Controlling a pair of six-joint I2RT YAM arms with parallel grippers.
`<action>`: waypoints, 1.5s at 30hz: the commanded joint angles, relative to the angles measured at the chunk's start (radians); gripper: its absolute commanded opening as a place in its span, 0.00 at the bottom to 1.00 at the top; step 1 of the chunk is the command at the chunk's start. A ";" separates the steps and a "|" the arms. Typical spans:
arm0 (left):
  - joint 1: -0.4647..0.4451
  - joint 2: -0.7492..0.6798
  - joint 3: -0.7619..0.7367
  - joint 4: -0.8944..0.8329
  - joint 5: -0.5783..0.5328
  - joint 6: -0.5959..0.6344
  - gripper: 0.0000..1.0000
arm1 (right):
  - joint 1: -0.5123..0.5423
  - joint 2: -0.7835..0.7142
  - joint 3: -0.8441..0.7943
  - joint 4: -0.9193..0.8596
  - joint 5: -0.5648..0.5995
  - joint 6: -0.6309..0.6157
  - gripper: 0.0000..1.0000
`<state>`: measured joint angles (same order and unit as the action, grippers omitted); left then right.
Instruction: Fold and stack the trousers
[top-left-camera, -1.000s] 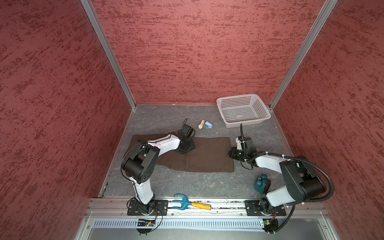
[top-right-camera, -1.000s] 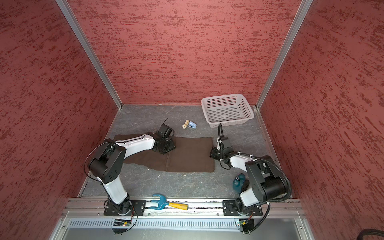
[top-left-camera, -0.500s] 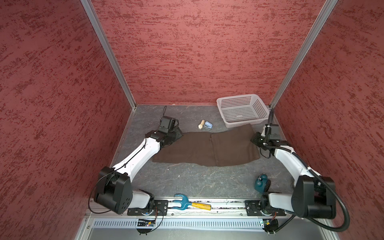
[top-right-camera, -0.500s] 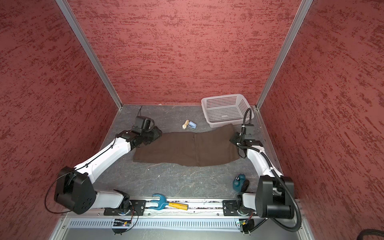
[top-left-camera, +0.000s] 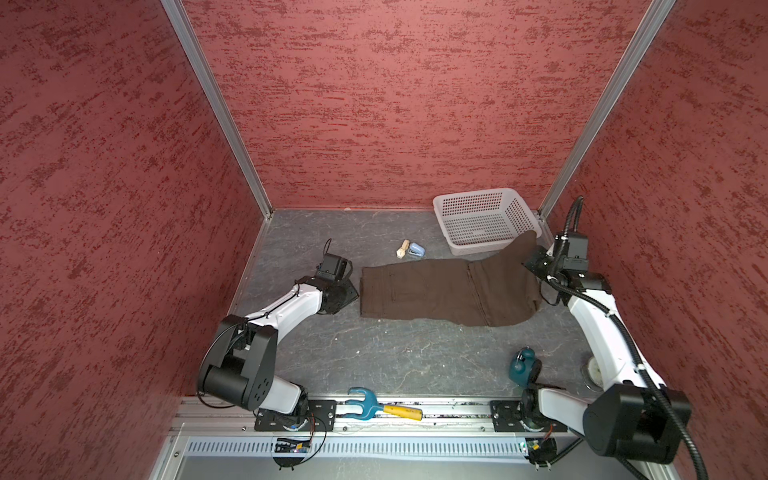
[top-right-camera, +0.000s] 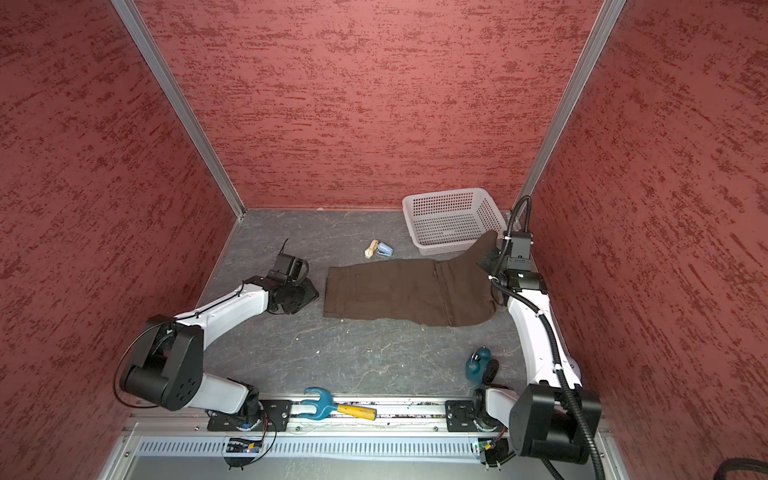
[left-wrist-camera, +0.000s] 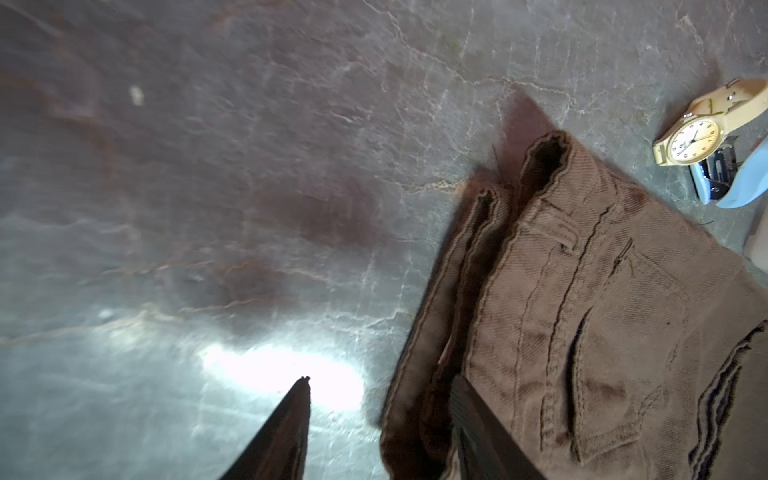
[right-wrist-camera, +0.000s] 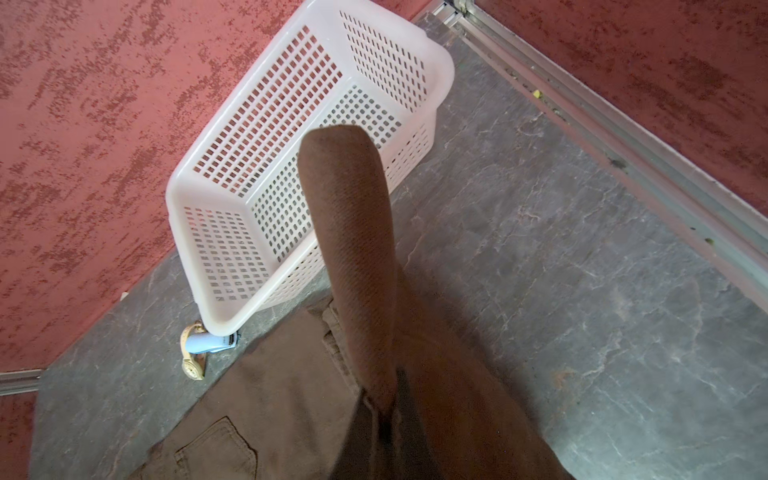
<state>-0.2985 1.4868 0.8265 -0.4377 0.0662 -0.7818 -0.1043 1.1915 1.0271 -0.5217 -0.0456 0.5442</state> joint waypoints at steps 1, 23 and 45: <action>-0.011 0.040 0.028 0.071 0.048 -0.002 0.55 | 0.072 0.004 0.061 0.023 -0.054 0.039 0.00; -0.098 0.167 0.018 0.131 0.054 -0.037 0.51 | 0.679 0.333 0.365 0.091 -0.033 0.075 0.00; -0.137 0.212 0.022 0.143 0.041 -0.074 0.49 | 0.883 0.628 0.415 0.255 -0.154 0.167 0.00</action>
<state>-0.4221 1.6535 0.8536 -0.2710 0.1040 -0.8417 0.7544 1.8046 1.3853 -0.3584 -0.1524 0.6888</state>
